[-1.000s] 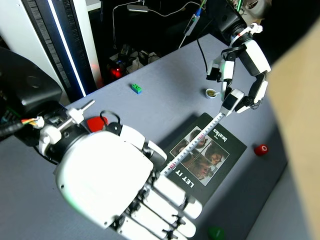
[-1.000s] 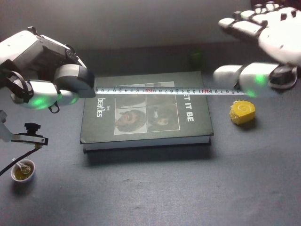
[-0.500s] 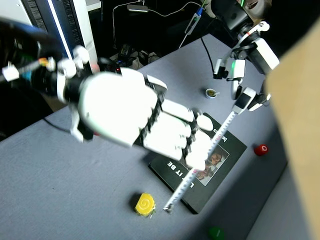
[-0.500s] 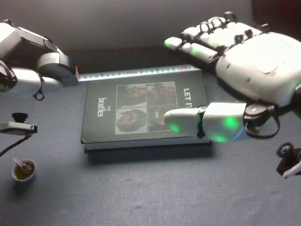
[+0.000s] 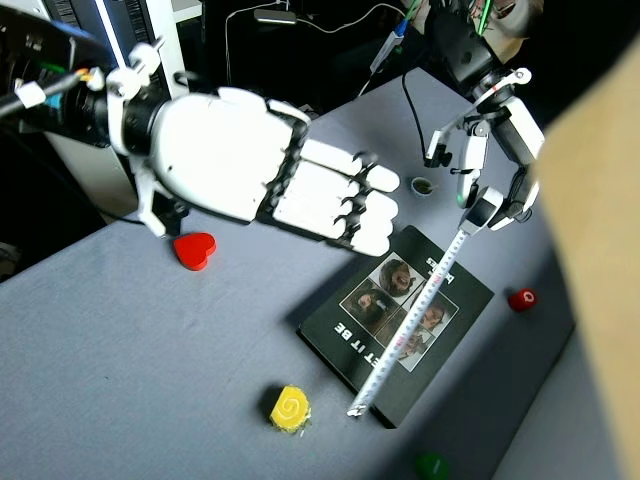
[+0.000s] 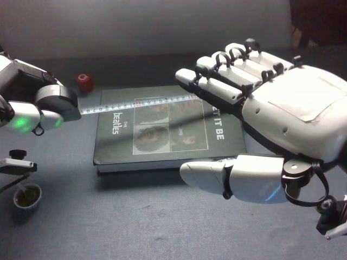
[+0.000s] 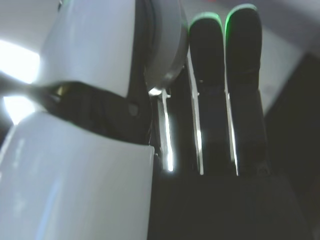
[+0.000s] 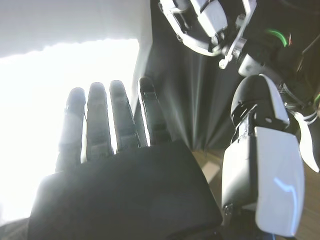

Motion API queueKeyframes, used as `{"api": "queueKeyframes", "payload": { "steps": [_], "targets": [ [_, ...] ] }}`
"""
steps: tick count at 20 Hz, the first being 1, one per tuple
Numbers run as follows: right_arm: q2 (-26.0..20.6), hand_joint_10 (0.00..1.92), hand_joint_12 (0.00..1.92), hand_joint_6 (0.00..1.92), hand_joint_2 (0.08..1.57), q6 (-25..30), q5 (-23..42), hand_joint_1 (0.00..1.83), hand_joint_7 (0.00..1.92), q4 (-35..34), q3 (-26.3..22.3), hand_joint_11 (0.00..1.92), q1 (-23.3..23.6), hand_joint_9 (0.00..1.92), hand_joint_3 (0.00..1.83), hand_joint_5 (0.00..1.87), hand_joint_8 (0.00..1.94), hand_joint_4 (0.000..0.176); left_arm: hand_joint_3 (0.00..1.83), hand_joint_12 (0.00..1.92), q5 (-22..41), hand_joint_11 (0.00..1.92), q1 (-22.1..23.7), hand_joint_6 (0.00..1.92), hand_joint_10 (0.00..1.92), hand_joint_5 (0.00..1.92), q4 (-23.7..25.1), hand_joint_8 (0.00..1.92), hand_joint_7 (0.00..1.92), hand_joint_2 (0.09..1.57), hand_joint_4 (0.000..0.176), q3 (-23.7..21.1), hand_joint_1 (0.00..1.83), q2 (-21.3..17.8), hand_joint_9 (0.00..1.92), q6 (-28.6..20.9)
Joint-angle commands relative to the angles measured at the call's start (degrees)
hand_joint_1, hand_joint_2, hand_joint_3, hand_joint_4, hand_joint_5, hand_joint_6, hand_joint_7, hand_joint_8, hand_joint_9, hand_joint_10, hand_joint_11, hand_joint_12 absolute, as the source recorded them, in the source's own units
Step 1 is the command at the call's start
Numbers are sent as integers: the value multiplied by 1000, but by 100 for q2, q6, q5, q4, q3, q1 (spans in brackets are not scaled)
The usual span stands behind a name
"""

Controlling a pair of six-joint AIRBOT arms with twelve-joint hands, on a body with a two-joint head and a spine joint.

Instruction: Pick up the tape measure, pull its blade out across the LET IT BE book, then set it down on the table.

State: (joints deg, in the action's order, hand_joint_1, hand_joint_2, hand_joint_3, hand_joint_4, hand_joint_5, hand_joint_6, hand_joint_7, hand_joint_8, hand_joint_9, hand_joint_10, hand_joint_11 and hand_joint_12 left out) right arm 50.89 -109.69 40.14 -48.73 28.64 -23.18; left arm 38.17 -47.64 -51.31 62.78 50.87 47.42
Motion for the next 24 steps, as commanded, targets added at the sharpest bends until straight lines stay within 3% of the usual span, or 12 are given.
{"api": "queueKeyframes", "payload": {
  "steps": [1, 18, 19, 22, 24],
  "targets": [
    [-12, 0, 0, 0, 1045, 40, 464, 0, 0, 311, -46, 0, 19, 0, 1, 0, 0, 94, 1, 1187, 657, 787, -16, 723, 1285, 1037, 152, 867, 1081, 1091, 0, 63, 1383, 24, 862, -119],
    [-10, 0, 0, 0, 1045, 87, 493, 0, 0, 532, -83, 0, -90, 0, 1, 0, 0, 82, 0, 1201, 440, 797, -322, 779, 1273, 996, 474, 850, 1081, 1093, 0, 652, 1384, 248, 895, -286],
    [-9, 0, 0, 0, 1047, 87, 492, 0, 0, 533, -83, 0, -90, 0, 2, 0, 0, 81, 0, 1191, 415, 804, -344, 670, 1241, 1054, 500, 768, 1138, 1073, 0, 697, 1388, 262, 939, -287],
    [-6, 0, 0, 0, 1051, 86, 489, 0, 0, 535, -83, 0, -90, 0, 4, 0, 0, 81, 0, 1186, 376, 814, -463, 785, 1252, 987, 721, 837, 1091, 1091, 0, 877, 1385, 343, 908, -430],
    [-2, 0, 0, 0, 1052, 86, 489, 0, 0, 539, -83, 0, -90, 0, 4, 0, 0, 80, 1, 1171, 356, 823, -521, 629, 1207, 1070, 739, 724, 1164, 1061, 0, 941, 1391, 391, 968, -437]
  ]
}}
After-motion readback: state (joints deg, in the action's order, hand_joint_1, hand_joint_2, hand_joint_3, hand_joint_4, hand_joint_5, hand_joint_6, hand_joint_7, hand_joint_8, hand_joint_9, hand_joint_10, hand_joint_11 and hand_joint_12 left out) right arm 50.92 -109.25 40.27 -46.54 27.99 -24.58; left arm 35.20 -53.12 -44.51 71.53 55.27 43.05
